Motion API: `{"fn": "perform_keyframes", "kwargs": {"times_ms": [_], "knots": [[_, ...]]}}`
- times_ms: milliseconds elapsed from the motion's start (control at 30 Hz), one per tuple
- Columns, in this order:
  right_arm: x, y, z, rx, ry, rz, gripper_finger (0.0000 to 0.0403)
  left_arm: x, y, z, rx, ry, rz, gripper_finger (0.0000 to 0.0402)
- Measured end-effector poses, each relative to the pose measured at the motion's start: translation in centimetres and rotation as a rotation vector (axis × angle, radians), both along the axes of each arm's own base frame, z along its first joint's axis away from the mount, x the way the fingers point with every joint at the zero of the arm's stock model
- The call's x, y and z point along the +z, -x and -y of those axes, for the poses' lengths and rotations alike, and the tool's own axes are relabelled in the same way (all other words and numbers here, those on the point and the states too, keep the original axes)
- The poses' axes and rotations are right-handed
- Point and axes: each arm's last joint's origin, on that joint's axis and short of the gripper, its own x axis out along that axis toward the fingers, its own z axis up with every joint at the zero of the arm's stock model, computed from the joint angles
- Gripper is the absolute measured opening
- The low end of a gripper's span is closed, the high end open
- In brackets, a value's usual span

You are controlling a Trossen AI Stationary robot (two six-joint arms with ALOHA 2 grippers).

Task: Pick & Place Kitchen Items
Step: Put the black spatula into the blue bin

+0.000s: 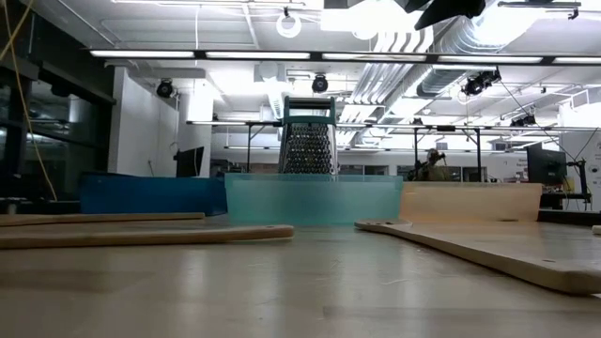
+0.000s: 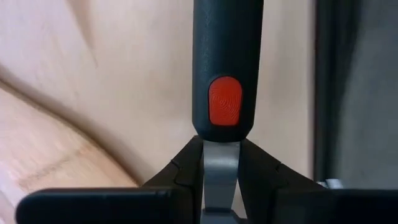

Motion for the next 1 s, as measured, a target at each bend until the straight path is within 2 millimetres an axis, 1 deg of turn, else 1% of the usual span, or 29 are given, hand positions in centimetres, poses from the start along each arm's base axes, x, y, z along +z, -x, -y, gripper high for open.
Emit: {"fn": "perform_keyframes", "kwargs": {"times_ms": [100, 233, 333, 433, 600, 800, 1000], "knots": [[0.0, 0.0, 0.0, 0.001, 0.001, 0.0, 0.0238, 1.3, -0.3, 0.3, 0.001, 0.0, 0.004, 0.0066], [0.0, 0.0, 0.0, 0.001, 0.001, 0.0, 0.0238, 3.4, -0.6, 0.4, -0.001, -0.052, 0.041, 0.0066], [0.0, 0.0, 0.0, 0.001, 0.001, 0.0, 0.0238, 5.0, -0.8, 0.2, -0.003, -0.124, 0.099, 0.0066], [0.0, 0.0, 0.0, 0.001, 0.001, 0.0, 0.0238, 6.2, -1.2, -0.4, 0.02, -0.219, 0.165, 0.0066], [0.0, 0.0, 0.0, 0.001, 0.001, 0.0, 0.0238, 7.2, -2.3, -2.4, 0.088, -0.387, 0.231, 0.0066], [0.0, 0.0, 0.0, 0.0, 0.001, 0.0, 0.0238, 7.4, -4.2, -5.4, 0.137, -0.537, 0.251, 0.0066], [0.0, 0.0, 0.0, 0.002, 0.002, 0.0, 0.0238, 7.6, -6.1, -9.3, 0.21, -0.691, 0.226, 0.0066]]}}
